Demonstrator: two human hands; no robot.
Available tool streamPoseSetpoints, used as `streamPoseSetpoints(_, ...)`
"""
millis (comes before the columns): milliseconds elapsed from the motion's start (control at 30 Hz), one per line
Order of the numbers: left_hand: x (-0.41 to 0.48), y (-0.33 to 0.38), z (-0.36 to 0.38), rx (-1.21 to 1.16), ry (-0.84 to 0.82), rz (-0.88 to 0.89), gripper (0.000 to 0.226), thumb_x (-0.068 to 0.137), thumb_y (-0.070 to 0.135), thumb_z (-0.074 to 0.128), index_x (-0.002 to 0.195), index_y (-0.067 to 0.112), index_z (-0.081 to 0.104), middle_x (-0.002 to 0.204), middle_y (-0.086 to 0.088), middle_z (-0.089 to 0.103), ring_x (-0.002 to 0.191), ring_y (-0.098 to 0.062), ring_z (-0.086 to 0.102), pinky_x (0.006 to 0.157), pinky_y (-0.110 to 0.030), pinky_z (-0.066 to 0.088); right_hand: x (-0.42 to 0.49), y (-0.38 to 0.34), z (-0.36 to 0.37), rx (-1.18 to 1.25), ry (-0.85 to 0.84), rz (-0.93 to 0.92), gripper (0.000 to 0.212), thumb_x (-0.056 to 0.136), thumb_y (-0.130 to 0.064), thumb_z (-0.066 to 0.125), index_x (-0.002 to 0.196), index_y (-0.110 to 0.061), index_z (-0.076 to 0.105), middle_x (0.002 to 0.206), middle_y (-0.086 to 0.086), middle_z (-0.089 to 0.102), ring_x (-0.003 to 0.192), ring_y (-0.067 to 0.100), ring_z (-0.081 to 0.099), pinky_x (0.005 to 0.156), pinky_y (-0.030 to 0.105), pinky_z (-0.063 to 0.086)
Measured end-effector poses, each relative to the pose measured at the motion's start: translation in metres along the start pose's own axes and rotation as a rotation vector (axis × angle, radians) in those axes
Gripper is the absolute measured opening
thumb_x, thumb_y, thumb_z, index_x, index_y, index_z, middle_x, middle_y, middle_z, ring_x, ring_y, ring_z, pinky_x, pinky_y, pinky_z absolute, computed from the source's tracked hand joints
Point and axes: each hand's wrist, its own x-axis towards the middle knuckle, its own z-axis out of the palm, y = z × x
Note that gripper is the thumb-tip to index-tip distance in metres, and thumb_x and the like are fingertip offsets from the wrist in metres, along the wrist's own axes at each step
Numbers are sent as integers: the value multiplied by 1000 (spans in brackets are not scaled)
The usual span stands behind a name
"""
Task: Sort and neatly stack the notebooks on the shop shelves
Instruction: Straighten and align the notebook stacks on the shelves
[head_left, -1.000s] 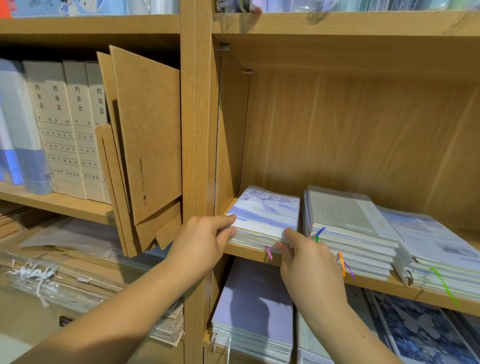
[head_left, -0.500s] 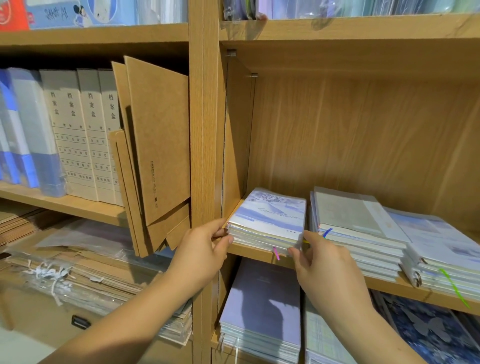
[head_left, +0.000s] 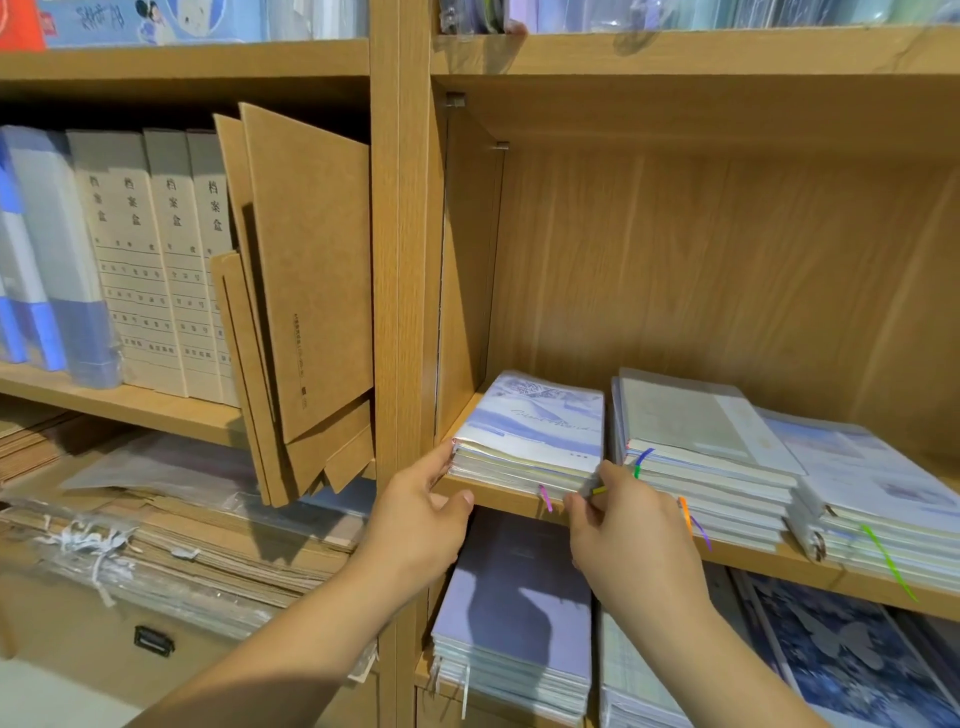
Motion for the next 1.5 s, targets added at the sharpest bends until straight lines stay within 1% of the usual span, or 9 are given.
streamPoseSetpoints(100, 0, -2, -4, 133, 23, 54, 60, 99, 19, 63, 153, 34, 42, 87, -1, 77, 66, -4, 63, 71, -18, 49, 0, 2, -4, -46, -26, -4, 17, 98, -37, 57, 88, -23, 55, 83, -1, 68, 89, 29, 61, 64, 35, 44)
streamPoseSetpoints(200, -3, 2, -9, 177, 91, 118, 52, 98, 20, 64, 147, 28, 51, 100, 5, 73, 76, -2, 67, 69, -10, 48, -4, 4, -12, 2, -23, -1, 17, 97, -38, 60, 91, -22, 66, 85, -3, 72, 92, 27, 64, 72, 39, 55)
streamPoseSetpoints(400, 1, 7, -20, 442, 152, 205, 14, 96, 25, 63, 108, 21, 67, 92, 2, 63, 79, -12, 60, 76, -39, 56, -4, 2, -23, -168, -16, -6, 28, 99, -52, 51, 88, -28, 62, 81, -6, 62, 81, 25, 62, 65, 33, 53)
streamPoseSetpoints(600, 24, 24, -25, 731, -64, 146, 17, 99, 40, 58, 105, 24, 54, 83, 7, 61, 80, -19, 61, 70, -39, 56, 9, -7, -24, -295, -161, -1, 34, 103, -50, 44, 96, -20, 61, 92, 1, 64, 87, 31, 64, 79, 38, 54)
streamPoseSetpoints(700, 31, 27, -25, 755, -158, 148, 23, 99, 39, 58, 115, 23, 55, 100, 6, 65, 89, -16, 63, 75, -38, 57, 12, -6, -14, -256, -215, 47, 29, 104, -43, 47, 95, -18, 59, 91, 0, 60, 82, 30, 57, 74, 37, 48)
streamPoseSetpoints(833, 38, 29, -29, 788, -240, 146, 32, 99, 43, 59, 126, 26, 54, 103, 10, 64, 90, -10, 62, 64, -24, 47, 12, -4, -2, -194, -173, 89, 24, 103, -39, 52, 91, -18, 55, 87, 1, 58, 78, 30, 53, 68, 36, 43)
streamPoseSetpoints(967, 39, 31, -29, 778, -254, 172, 36, 100, 48, 56, 128, 25, 54, 114, 6, 67, 99, -16, 63, 83, -36, 56, 16, -2, 1, -189, -125, 98, 24, 101, -37, 56, 86, -18, 55, 92, 4, 65, 81, 31, 58, 67, 35, 42)
streamPoseSetpoints(1367, 32, 24, -29, 736, -174, 195, 31, 100, 42, 60, 123, 21, 57, 95, 8, 65, 86, -12, 61, 69, -31, 53, 19, 3, -2, -192, -123, 52, 30, 98, -45, 61, 83, -19, 61, 83, 2, 65, 76, 28, 61, 65, 32, 49)
streamPoseSetpoints(1500, 10, 28, -30, 760, -41, 216, 18, 96, 41, 62, 100, 26, 52, 73, 6, 60, 70, -13, 60, 63, -39, 54, 15, 4, -23, -175, -176, 20, 37, 95, -55, 59, 81, -21, 64, 76, -1, 67, 74, 24, 67, 68, 32, 55)
